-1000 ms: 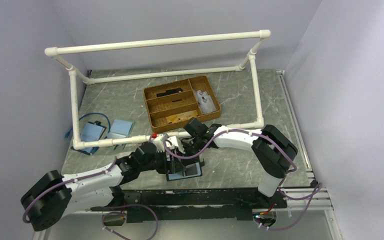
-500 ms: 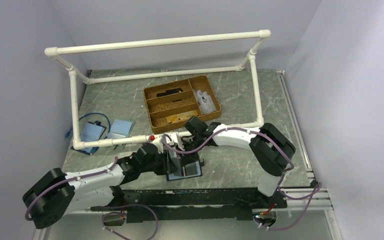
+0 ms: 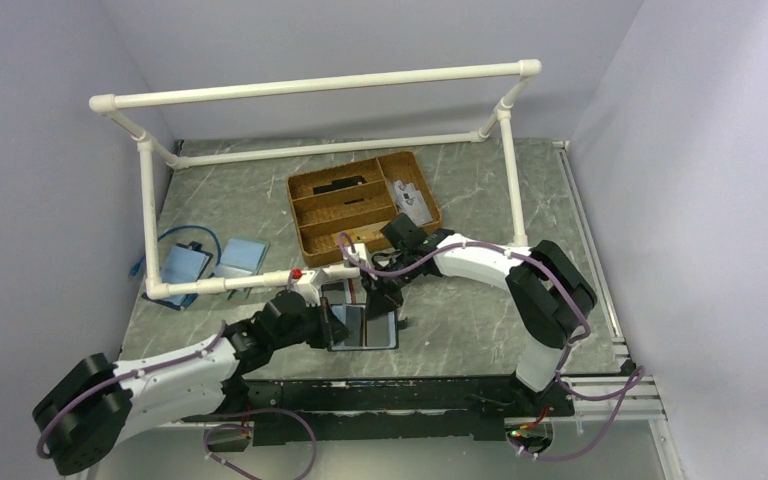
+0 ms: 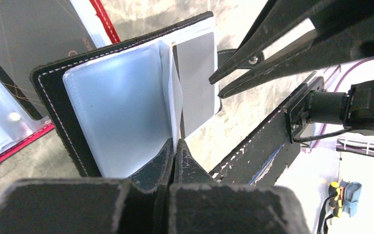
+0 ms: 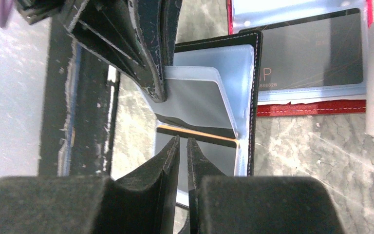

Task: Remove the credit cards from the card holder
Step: Remove the credit card from the card holder.

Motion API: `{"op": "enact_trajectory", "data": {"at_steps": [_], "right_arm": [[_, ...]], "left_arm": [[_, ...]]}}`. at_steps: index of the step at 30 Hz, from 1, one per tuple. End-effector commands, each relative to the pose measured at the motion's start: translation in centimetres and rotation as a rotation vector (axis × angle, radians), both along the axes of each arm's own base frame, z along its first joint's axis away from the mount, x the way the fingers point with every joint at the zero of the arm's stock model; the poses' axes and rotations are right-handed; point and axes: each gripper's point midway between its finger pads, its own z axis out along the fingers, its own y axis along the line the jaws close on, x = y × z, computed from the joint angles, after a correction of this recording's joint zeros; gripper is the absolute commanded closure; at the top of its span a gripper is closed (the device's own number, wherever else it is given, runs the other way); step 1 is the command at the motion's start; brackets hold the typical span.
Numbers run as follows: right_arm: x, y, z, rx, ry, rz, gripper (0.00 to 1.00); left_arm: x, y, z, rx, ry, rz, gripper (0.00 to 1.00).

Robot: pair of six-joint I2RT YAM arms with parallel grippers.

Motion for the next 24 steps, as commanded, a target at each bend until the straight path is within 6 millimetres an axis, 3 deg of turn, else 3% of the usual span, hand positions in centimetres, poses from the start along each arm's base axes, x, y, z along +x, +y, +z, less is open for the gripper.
{"op": "enact_trajectory", "data": {"at_steps": [1,9,15,24], "right_arm": [[-1.3,0.5,5.5,0.164,0.108,0.04,0.81],[-1.7,0.9,6.2,0.191,0.186,0.034,0.77],[-0.3,0.4,6.6,0.201,0.202,-0.03,0.72],[-0.3,0.3,7.1,0.223,0.239,-0.034,0.67]], "left_arm": [[2.0,-0.3,4.3,-0.115,-0.206,0.035,1.0],[1.9,-0.1,7.5,-0.223,-0.299,0.044,1.0],[1.6,-0.2,8.4,-0.261,-0.329,0.026,1.0],[1.1,-0.9,9.8,-0.329,-0.37,-0.018,1.0]]}}
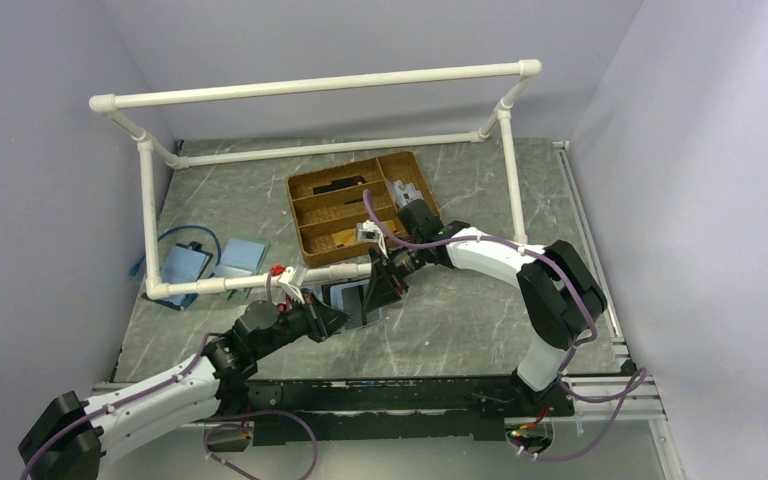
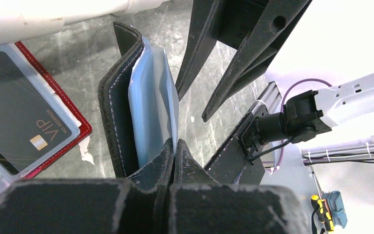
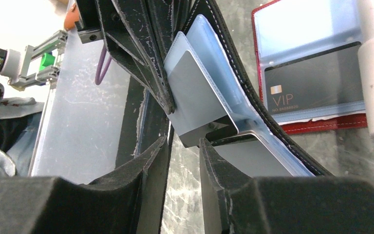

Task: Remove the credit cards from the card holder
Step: Remove the credit card from the card holder.

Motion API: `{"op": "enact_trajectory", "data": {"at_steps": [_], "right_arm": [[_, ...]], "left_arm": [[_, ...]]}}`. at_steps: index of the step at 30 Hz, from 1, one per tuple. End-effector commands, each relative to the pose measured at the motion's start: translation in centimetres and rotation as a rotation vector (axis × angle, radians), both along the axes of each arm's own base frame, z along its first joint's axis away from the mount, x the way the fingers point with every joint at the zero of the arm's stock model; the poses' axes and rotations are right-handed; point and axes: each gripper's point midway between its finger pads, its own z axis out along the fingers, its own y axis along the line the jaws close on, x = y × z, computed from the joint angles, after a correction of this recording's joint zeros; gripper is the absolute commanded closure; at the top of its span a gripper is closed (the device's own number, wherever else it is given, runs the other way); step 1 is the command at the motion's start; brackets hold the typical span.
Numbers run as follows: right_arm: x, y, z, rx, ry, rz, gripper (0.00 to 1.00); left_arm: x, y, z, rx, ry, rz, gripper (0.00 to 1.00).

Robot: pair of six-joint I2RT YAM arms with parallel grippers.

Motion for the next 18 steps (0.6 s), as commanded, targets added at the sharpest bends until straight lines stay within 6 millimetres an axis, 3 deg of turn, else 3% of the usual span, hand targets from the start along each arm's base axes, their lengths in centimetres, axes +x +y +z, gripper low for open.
{"op": "enact_trajectory", "data": {"at_steps": [1,18], "right_arm": [[-0.5,0.3,2.1,0.073,-0.011,0.023,0.66],[1.3,-0.2,1.7,0.043,-0.007,-0.057,0.6]], "left_arm": [[0.0,-0.9,3.5,-0.097,-0.111,-0.043,1.0],[0.0,-0.3,4.5,-0.113,-0.143,-0.022,1.0]]}}
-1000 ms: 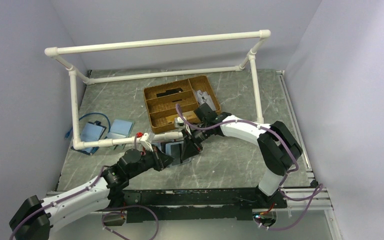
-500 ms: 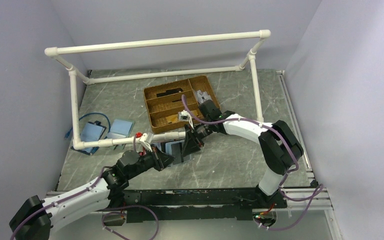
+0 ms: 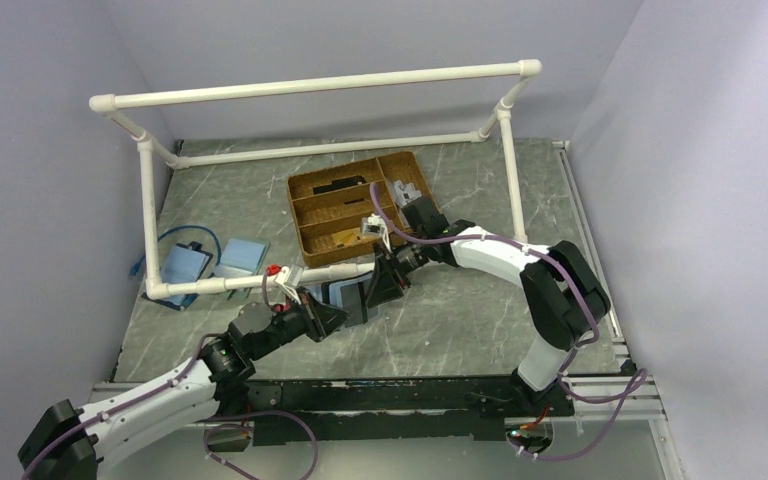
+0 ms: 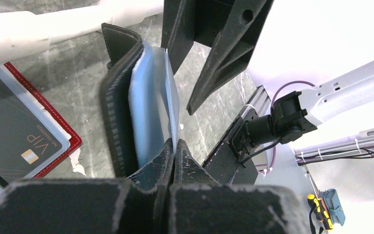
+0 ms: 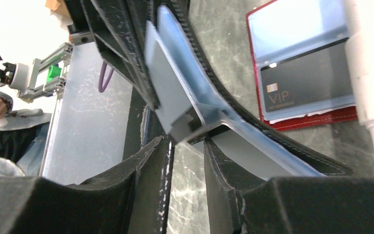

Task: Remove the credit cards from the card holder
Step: Remove the credit card from the card holder.

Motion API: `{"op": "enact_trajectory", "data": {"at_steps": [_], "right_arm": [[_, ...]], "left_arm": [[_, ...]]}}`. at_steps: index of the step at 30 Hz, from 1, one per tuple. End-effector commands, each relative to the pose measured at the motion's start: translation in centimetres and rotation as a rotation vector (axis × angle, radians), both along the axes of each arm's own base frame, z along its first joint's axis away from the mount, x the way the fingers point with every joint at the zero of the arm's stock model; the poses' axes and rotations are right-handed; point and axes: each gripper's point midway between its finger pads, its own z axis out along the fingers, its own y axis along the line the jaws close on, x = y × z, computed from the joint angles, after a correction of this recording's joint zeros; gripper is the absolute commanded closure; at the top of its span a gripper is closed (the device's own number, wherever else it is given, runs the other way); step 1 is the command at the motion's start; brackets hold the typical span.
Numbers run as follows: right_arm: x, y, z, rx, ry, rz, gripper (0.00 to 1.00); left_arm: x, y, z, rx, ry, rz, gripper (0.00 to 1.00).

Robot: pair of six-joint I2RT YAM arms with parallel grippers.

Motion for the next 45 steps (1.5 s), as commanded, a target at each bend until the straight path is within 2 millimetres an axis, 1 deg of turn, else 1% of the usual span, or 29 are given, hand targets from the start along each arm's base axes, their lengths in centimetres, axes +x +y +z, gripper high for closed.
{"op": "enact_trajectory", "data": {"at_steps": [1,10,13,16,19,21,22,23,26,28,30,32,35,38,41,45], "right_arm": [[0.5,0.1,1.1,0.043,-0.041,-0.009,0.6],[-1.1,0.3,2.7,0.118,0.026,0.063,0.61],[-1.5,0.4,2.8,0.126,0.039,0.076,0.64],[-1.5,0.5,2.8,0.125,0.045,0.079,0.74],[-1.5,0.5,2.9,0.126,0.043,0.081,0.87],[-1.4,0.5,2.9,0.126,0.04,0.081,0.97],[-1.4,0.5,2.8,0.124,0.04,0.08,1.0],[-1.2,0.5,2.8,0.123,0.037,0.076,1.0],[-1.3,0.5,2.7,0.12,0.033,0.079,1.0],[-1.3,0.5,2.7,0.121,0.028,0.08,1.0],[-1.2,0.4,2.7,0.121,0.026,0.081,1.0],[-1.2,0.4,2.5,0.117,0.024,0.08,1.0],[-1.0,0.4,2.3,0.109,0.014,0.075,1.0],[-0.8,0.3,2.0,0.1,0.009,0.068,1.0],[-0.6,0.2,1.6,0.092,0.007,0.062,1.0],[-0.3,0.1,1.1,0.081,0.014,0.057,1.0]], "left_arm": [[0.1,-0.4,3.1,-0.075,-0.086,-0.012,1.0],[0.2,-1.3,3.4,-0.09,-0.091,-0.045,1.0],[0.2,-1.5,3.6,-0.099,-0.094,-0.05,1.0],[0.2,-1.5,3.7,-0.103,-0.095,-0.052,1.0],[0.2,-1.2,3.5,-0.101,-0.088,-0.037,1.0],[0.3,-0.9,3.3,-0.096,-0.082,-0.023,1.0],[0.3,-0.8,3.3,-0.098,-0.08,-0.017,1.0],[0.3,-0.6,3.1,-0.093,-0.072,-0.01,1.0],[0.3,-0.2,2.9,-0.091,-0.054,0.012,0.79],[0.2,0.0,2.8,-0.088,-0.051,0.016,0.7],[0.2,0.1,2.7,-0.087,-0.045,0.018,0.63],[0.1,0.1,2.6,-0.087,-0.041,0.017,0.58],[0.1,0.2,2.5,-0.081,-0.038,0.017,0.58],[0.2,0.3,2.3,-0.077,-0.034,0.023,0.61],[0.1,0.4,2.2,-0.077,-0.032,0.028,0.66],[0.0,0.6,2.2,-0.078,-0.035,0.029,0.67]]}}
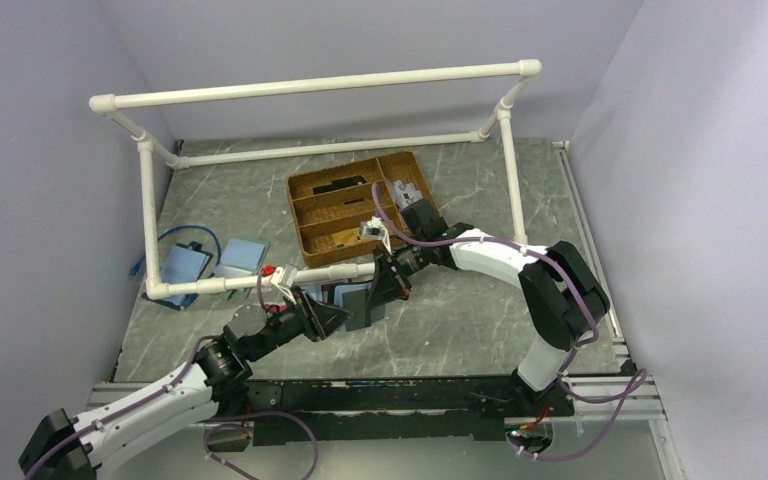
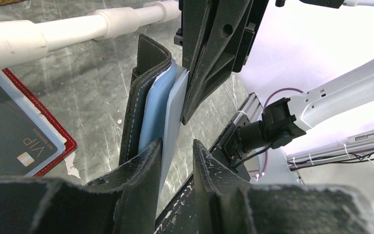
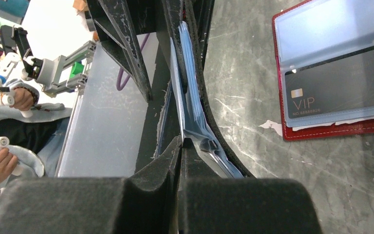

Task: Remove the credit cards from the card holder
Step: Remove the credit card from the card holder.

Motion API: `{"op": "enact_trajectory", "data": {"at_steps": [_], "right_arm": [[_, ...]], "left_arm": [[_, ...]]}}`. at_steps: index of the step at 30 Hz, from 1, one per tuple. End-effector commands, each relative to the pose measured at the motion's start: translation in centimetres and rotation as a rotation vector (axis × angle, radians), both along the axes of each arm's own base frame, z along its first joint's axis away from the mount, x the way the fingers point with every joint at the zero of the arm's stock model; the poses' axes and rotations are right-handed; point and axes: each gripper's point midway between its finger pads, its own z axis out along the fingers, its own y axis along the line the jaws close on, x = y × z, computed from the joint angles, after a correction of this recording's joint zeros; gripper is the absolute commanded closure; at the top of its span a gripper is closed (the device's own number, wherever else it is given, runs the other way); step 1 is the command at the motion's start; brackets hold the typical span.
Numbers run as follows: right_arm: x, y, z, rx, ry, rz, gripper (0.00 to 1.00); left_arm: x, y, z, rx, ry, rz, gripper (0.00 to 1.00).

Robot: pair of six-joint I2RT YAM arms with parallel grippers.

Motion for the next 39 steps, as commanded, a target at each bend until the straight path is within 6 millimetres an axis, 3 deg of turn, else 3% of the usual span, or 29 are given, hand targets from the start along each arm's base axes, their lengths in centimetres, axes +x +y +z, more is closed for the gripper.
{"op": "enact_trajectory", "data": {"at_steps": [1,12,28,39], "right_arm": [[1.1,0.2,0.4,0.029,-0.041,0.004,1.0],[1.2,0.0,-0.1,0.025,-0.029,0.003,1.0],[1.8,-0.6,-2.2,-0.026,-0.037,0.004,1.0],[2.3,-2.1,-3.3,-0.071,-0.149,0.076,1.0]], "left_arm": [[0.1,0.3,0.8,-0.027,-0.024,0.013,0.68],[-0.4,0.4,0.5,-0.034,-0.04,-0.005,1.0],[-0.4,1.1,-0.7,-0.02,-0.024,0.021,1.0],[-0.2,2.6,-4.3,0.053,0.119,0.105,1.0]]}}
